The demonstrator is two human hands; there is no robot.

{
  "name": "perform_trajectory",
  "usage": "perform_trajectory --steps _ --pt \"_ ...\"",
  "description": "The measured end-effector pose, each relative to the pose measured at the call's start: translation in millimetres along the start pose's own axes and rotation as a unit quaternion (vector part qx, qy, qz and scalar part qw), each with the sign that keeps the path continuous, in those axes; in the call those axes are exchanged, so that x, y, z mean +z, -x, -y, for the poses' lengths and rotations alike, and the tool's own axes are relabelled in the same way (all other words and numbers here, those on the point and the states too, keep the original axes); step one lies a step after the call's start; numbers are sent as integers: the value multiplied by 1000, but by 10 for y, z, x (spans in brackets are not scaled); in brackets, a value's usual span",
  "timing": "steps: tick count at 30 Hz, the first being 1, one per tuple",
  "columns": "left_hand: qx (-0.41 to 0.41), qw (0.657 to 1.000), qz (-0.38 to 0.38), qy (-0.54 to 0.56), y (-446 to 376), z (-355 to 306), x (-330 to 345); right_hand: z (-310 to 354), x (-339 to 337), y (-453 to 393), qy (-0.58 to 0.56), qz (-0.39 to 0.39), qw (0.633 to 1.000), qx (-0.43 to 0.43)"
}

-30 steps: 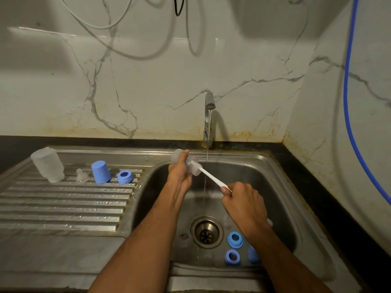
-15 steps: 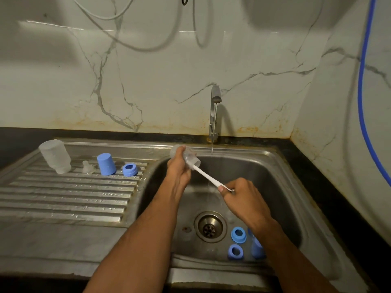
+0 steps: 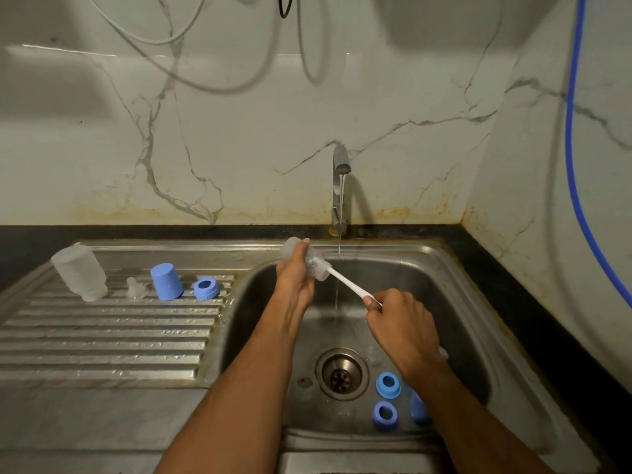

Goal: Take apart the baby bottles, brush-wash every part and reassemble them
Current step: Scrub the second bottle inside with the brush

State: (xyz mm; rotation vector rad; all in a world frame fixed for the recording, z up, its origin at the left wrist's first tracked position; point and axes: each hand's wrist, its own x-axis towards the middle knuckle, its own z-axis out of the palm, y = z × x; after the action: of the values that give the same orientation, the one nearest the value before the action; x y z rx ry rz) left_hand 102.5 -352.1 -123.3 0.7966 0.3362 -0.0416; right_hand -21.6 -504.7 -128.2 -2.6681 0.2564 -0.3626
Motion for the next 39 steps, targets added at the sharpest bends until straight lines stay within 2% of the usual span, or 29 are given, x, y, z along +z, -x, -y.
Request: perform_trajectory --steps 6,10,13,19,24,29,35,39 --pt "-20 1000 -7 4 -27 -6 2 -92 -17 -135 -7 61 998 -1" --pt "-29 1000 -4 6 -81 17 -70 -203 38 -124 -67 96 993 -7" --pt "-29 999 2 17 -110 -40 -56 -206 -6 -115 -105 79 991 -26" --pt "-10 999 40 17 -63 -26 6 -100 -22 -126 -88 12 996 -5" --pt "-8 1000 22 -2 -35 -76 -5 -151 -23 -133 -88 53 994 36" --pt "-10 1000 -14 24 -131 -138 -168 -146 -31 -64 -111 107 988 -8" --pt "-6 1000 16 12 -70 -3 -65 -157 -98 -93 -99 43 994 -25" --pt "5 1000 1 25 -135 -51 -103 -156 -131 -80 -91 49 995 -9"
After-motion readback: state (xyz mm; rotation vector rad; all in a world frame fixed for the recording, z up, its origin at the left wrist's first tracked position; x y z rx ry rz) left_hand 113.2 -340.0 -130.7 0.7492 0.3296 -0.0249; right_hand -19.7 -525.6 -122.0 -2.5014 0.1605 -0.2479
